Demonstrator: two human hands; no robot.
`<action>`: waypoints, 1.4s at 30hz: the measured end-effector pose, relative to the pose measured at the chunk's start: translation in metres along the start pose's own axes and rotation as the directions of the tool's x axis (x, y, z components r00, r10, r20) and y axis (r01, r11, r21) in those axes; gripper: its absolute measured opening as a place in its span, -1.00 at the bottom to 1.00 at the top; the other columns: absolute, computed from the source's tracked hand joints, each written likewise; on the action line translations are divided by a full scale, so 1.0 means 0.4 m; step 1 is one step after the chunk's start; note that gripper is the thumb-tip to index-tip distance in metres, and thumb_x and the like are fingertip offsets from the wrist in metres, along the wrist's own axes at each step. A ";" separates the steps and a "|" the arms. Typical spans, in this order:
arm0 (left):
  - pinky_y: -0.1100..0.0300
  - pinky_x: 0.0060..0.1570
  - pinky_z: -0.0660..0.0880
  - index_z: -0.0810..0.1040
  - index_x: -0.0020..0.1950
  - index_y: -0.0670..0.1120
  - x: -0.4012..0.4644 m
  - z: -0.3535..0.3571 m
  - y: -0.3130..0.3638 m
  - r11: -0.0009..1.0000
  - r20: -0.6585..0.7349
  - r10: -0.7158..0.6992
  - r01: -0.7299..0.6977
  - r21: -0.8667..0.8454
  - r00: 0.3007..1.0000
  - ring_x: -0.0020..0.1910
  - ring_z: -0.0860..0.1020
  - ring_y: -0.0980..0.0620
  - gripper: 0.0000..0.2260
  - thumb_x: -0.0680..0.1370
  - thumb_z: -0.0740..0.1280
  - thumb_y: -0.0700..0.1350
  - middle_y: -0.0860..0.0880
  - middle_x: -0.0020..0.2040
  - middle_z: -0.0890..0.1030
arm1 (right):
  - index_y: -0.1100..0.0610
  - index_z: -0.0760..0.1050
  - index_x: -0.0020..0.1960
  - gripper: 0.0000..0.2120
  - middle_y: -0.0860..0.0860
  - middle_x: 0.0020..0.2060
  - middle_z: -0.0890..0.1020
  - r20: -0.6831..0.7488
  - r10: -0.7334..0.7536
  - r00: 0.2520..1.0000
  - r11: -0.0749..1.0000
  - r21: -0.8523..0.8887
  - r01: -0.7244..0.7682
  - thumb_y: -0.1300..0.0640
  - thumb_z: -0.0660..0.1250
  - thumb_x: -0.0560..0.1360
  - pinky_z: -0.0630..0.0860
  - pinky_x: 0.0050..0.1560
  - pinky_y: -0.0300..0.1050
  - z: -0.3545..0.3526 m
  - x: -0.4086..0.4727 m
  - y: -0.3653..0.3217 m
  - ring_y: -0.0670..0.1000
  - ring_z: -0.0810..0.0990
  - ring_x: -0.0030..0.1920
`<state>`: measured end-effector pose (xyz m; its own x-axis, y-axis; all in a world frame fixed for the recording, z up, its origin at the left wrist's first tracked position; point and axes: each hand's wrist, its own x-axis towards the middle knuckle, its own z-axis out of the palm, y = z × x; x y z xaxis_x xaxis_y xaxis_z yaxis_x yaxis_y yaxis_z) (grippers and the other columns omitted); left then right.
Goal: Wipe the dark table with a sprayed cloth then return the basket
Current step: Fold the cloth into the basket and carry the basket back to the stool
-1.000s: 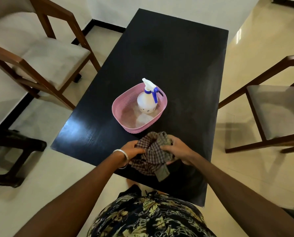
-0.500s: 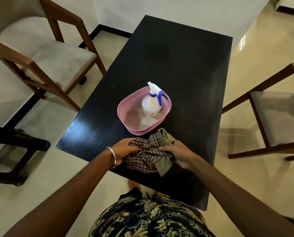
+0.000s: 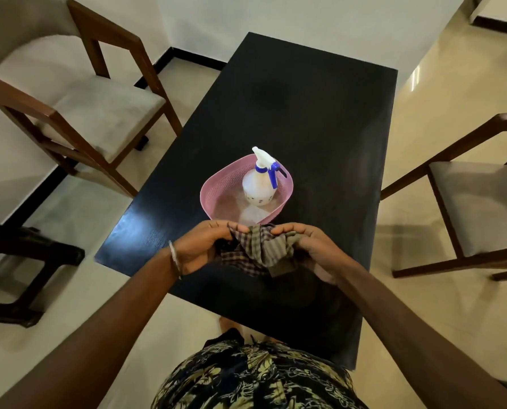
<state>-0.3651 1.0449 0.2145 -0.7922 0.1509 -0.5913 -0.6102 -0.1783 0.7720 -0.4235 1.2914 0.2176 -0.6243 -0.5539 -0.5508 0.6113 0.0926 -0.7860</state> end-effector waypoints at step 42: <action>0.03 0.04 0.57 0.62 0.11 -0.19 0.387 -0.126 0.089 0.101 -0.211 0.225 0.193 0.976 0.951 -0.05 0.61 -0.16 -0.78 0.53 0.27 -0.20 -0.14 -0.01 0.64 | 0.18 0.51 0.09 -0.88 0.10 -0.05 0.61 -0.106 0.146 0.984 0.506 -0.846 -0.166 0.26 0.26 0.58 0.56 0.12 -0.09 0.171 0.399 -0.081 0.06 0.59 0.04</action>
<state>-0.5101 1.0130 0.1386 -0.8930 -0.1019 -0.4385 -0.2036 0.9602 0.1914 -0.5098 1.1434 0.1742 -0.5762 -0.4440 -0.6862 0.0017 0.8390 -0.5442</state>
